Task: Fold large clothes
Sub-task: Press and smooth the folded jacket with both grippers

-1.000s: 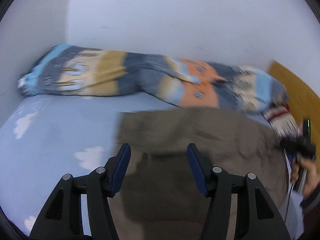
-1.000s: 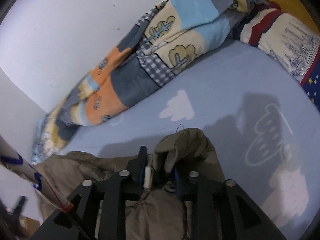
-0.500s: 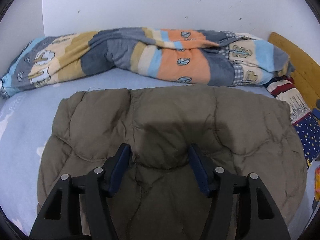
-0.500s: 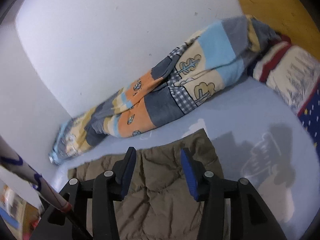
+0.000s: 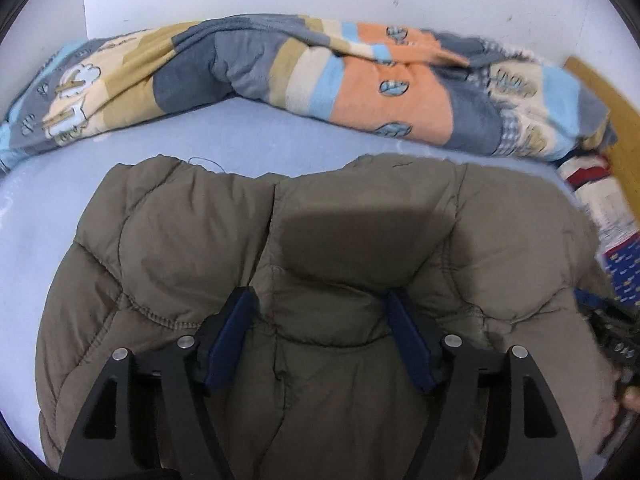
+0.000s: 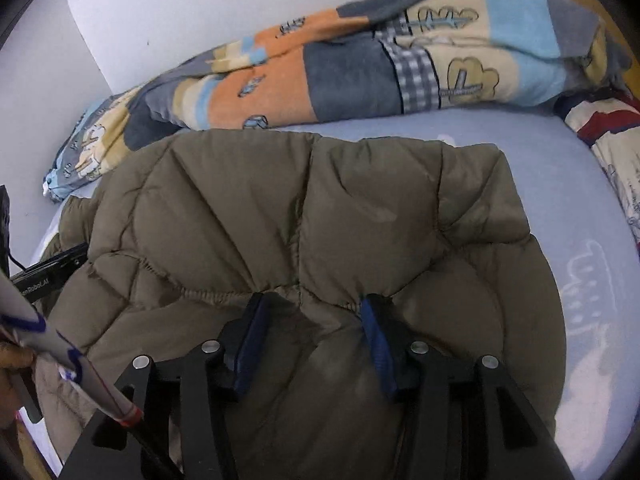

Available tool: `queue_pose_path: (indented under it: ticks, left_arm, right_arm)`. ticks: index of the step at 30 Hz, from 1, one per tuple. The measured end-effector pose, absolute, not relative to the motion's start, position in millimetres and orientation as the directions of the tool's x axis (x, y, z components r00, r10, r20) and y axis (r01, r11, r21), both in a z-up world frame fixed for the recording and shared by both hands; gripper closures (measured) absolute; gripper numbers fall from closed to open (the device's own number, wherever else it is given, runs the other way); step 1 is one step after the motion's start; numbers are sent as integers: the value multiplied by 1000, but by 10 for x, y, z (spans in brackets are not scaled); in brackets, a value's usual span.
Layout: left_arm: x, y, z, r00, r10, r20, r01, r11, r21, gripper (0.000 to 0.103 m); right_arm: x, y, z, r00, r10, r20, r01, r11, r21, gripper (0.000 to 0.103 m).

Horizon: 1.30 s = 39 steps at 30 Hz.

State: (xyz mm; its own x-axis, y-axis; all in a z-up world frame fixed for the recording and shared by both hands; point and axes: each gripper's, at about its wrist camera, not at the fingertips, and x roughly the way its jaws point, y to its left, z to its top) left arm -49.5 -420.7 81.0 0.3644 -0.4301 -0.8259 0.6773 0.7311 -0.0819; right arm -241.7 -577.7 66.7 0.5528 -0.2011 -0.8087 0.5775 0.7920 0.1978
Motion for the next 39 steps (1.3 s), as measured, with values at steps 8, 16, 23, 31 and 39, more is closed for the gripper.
queue_pose_path:
  ticks: [8,16,23,31,39]
  left_arm:
    - [-906,-3618,1376,409,-484,-774,685,723,-90,35]
    - [-1620,-2484,1591,516,-481,-709,615,784,-85,35]
    - [-1621,-2372,1288,543,-461,-702,591,803,-71,35]
    - [-1354,-2497,835,480,-357,-802,572,820,-23,31]
    - [-1609,-2598,1151,577,-410,-706,572,820,-8,33]
  right_arm:
    - [-2693,-5501,1180,570,-249,-783,586,791,175,52]
    - [-3283,-4431,1550,659,-271,-701,562,797,220,52]
    - [-3430,-4147,1385,658,-307,-688,609,754,246,52]
    - [-3173,-4471,769,559,-254,-789,640,737,216,52]
    - [-3163,-4542,763,552,-224,-803,644,727,240,50]
